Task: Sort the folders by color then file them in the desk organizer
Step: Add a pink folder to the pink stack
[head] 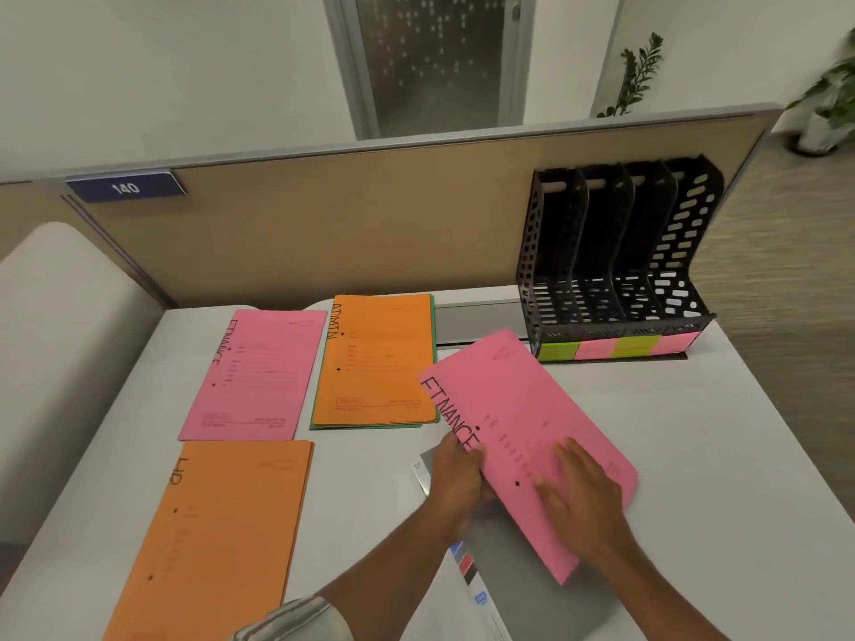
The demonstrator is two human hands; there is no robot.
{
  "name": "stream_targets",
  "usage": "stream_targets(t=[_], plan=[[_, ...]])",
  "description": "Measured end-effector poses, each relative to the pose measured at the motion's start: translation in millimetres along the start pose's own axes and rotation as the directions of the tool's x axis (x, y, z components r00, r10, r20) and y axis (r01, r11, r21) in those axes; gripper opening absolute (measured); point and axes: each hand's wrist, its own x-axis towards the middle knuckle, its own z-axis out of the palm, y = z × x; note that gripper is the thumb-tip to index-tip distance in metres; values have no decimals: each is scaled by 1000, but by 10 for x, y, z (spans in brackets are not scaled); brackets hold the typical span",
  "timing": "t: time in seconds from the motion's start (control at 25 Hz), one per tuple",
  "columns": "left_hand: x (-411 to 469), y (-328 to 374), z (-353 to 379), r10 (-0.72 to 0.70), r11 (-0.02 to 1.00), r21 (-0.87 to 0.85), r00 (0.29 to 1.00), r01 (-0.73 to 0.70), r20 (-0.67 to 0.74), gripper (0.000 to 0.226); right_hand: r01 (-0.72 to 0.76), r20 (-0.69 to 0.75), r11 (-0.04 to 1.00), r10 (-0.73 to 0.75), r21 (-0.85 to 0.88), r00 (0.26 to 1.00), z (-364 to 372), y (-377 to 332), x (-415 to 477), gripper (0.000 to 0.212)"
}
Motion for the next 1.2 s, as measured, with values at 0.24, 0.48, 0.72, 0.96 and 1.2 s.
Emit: stream_targets(t=[0.24, 0.48, 0.72, 0.96, 1.2], plan=[[54, 305, -1188, 24, 998, -51, 999, -25, -21, 28, -203, -89, 967, 219, 153, 972, 120, -628, 175, 72], [225, 611, -2351, 53, 993, -104, 994, -63, -96, 23, -294, 43, 832, 311, 470, 949, 488, -1309, 285, 40], [585, 892, -3300, 73, 994, -67, 971, -91, -229, 22, -417, 333, 526, 251, 742, 909, 1065, -2163, 331, 17], [1001, 1113, -4124, 25, 1000, 4, 941, -26, -336, 23, -393, 310, 559, 242, 730, 920, 1529, -3076, 642, 16], [1207, 1205, -4693, -18, 991, 120, 932, 66, -362, 38, -382, 258, 545, 293, 746, 921, 1859, -3814, 1052, 16]])
